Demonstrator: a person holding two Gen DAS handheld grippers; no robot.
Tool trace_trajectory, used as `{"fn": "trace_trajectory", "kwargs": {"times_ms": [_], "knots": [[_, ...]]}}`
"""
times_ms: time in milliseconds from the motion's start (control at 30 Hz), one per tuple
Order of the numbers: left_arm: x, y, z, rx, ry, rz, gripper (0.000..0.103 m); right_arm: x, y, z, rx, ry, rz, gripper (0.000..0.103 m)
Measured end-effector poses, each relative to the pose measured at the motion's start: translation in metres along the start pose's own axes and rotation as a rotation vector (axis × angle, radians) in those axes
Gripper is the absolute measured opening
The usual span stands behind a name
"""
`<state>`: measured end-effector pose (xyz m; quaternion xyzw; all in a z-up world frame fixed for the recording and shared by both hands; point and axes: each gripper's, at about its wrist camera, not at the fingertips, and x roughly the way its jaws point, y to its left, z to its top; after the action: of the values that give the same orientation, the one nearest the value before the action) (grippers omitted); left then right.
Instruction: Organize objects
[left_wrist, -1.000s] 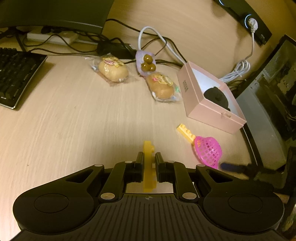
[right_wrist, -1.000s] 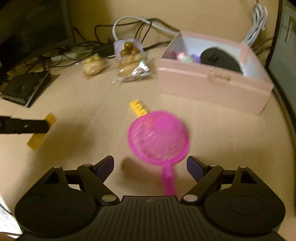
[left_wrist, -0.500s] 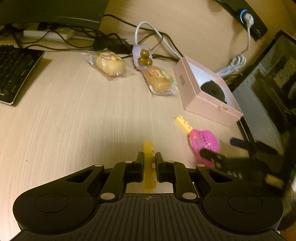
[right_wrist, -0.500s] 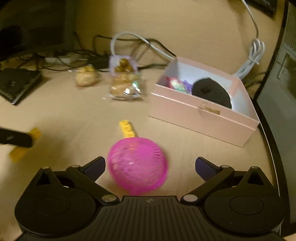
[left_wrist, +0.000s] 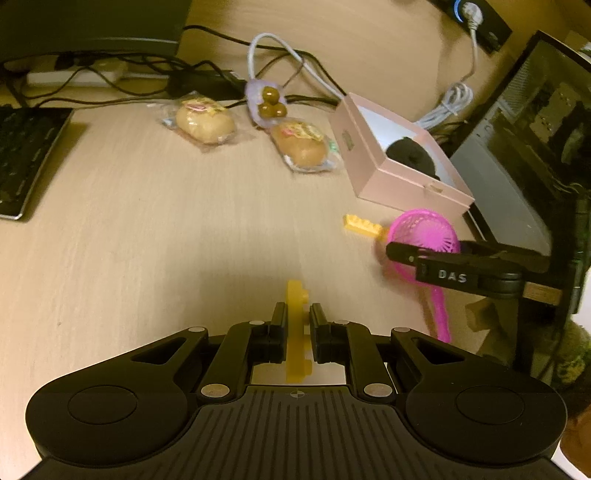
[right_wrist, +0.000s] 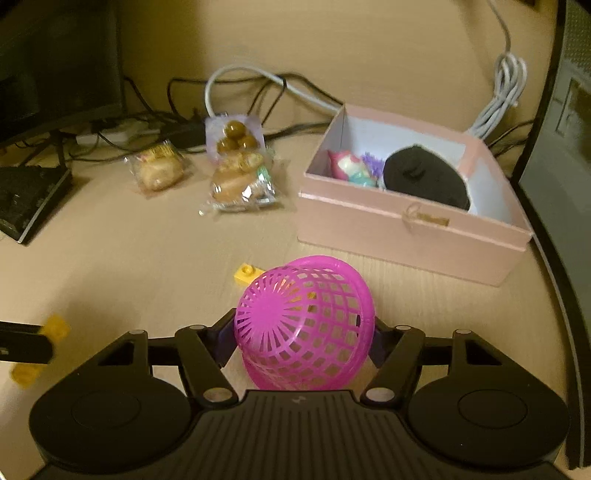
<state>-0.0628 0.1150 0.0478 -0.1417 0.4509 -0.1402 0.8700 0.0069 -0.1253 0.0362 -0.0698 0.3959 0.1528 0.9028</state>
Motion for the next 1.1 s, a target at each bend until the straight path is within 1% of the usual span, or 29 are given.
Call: {"fn": "trace_trajectory", "kwargs": {"times_ms": [100, 200, 367, 467, 567, 633, 700, 800, 900, 967, 1033, 1100], "knots": [[0.004, -0.008, 0.001, 0.027, 0.007, -0.029, 0.015, -0.022, -0.001, 0.005, 0.008, -0.03, -0.008, 0.068], [0.008, -0.018, 0.003, 0.06, 0.015, -0.07, 0.015, -0.052, -0.006, 0.012, 0.017, -0.08, -0.02, 0.068], [0.018, -0.036, 0.012, 0.106, 0.014, -0.124, 0.015, -0.102, -0.029, 0.023, 0.069, -0.161, -0.065, 0.068], [0.019, -0.047, 0.032, 0.131, -0.025, -0.143, 0.015, -0.128, -0.044, 0.027, 0.107, -0.201, -0.093, 0.068], [0.019, -0.059, 0.057, 0.142, -0.077, -0.163, 0.015, -0.146, -0.059, 0.021, 0.128, -0.23, -0.127, 0.068], [0.023, -0.069, 0.074, 0.156, -0.101, -0.175, 0.015, -0.151, -0.068, 0.015, 0.139, -0.23, -0.147, 0.068], [0.03, -0.082, 0.093, 0.182, -0.122, -0.177, 0.015, -0.151, -0.076, 0.008, 0.15, -0.221, -0.151, 0.068], [0.042, -0.104, 0.123, 0.194, -0.147, -0.179, 0.015, -0.143, -0.089, -0.001, 0.18, -0.197, -0.143, 0.068], [0.059, -0.122, 0.152, 0.186, -0.175, -0.196, 0.015, -0.133, -0.102, -0.007, 0.218, -0.182, -0.133, 0.068], [0.077, -0.131, 0.169, 0.163, -0.186, -0.202, 0.016, -0.128, -0.11, -0.007, 0.242, -0.182, -0.12, 0.068], [0.101, -0.136, 0.179, 0.144, -0.178, -0.188, 0.018, -0.125, -0.115, -0.008, 0.255, -0.181, -0.106, 0.068], [0.131, -0.141, 0.184, 0.152, -0.139, -0.126, 0.018, -0.12, -0.119, -0.007, 0.261, -0.179, -0.092, 0.068]]}}
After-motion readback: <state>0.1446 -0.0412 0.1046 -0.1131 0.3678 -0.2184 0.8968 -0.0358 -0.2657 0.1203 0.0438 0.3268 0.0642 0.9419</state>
